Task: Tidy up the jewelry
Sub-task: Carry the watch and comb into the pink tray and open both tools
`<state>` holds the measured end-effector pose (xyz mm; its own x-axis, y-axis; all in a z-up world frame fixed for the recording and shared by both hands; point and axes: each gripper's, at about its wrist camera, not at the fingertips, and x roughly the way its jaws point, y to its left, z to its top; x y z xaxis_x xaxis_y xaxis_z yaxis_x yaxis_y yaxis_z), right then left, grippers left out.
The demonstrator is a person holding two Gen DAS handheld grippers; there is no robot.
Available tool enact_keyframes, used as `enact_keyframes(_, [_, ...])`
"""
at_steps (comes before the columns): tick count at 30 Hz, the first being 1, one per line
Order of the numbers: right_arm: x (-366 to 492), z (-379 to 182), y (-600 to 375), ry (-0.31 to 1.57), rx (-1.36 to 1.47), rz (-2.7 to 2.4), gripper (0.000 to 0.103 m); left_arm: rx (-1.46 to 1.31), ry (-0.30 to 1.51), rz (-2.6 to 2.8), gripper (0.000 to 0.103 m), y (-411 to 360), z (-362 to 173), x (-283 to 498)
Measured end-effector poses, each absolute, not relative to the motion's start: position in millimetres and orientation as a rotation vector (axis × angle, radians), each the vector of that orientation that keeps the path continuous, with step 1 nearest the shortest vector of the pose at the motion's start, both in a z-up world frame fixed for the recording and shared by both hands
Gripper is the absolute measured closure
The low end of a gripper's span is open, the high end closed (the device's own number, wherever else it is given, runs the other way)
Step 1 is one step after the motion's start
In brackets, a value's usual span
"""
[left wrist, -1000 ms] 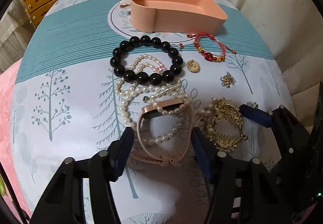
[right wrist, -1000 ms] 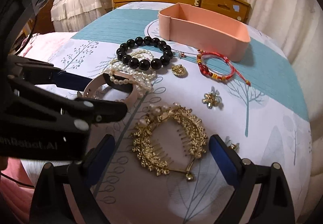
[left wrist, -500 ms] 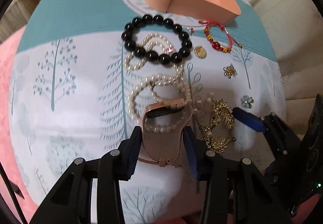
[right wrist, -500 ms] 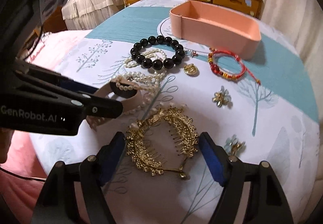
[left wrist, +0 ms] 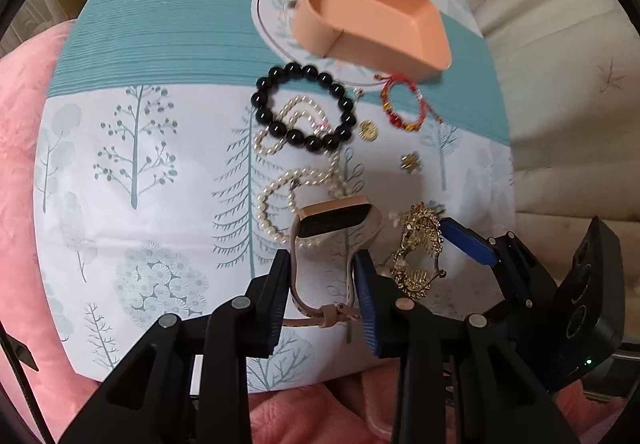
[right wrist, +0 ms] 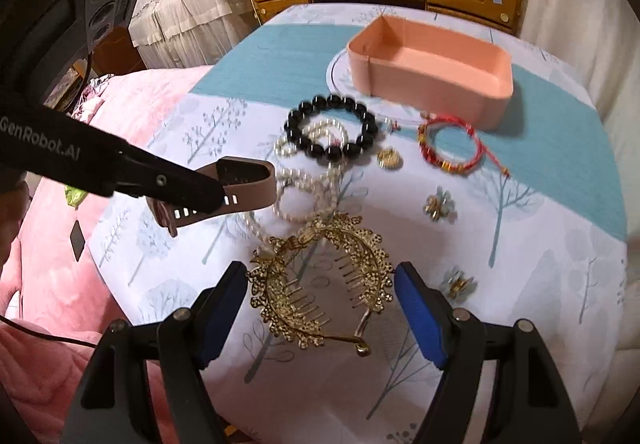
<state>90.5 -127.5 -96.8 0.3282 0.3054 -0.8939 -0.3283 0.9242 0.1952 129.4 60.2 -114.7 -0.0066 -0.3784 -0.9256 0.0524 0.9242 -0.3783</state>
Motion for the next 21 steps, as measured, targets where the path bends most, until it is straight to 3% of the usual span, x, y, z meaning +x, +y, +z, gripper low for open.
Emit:
enact_keyframes(11, [157, -49, -141, 1.023, -0.046, 0.372, 0.027, -0.201, 1.412, -0.366, 0.071, 55, -56, 200])
enact_keyframes(21, [227, -38, -173, 0.889, 0.056, 0.226, 0.027, -0.202, 1.177, -0.388, 0.071, 32, -47, 265])
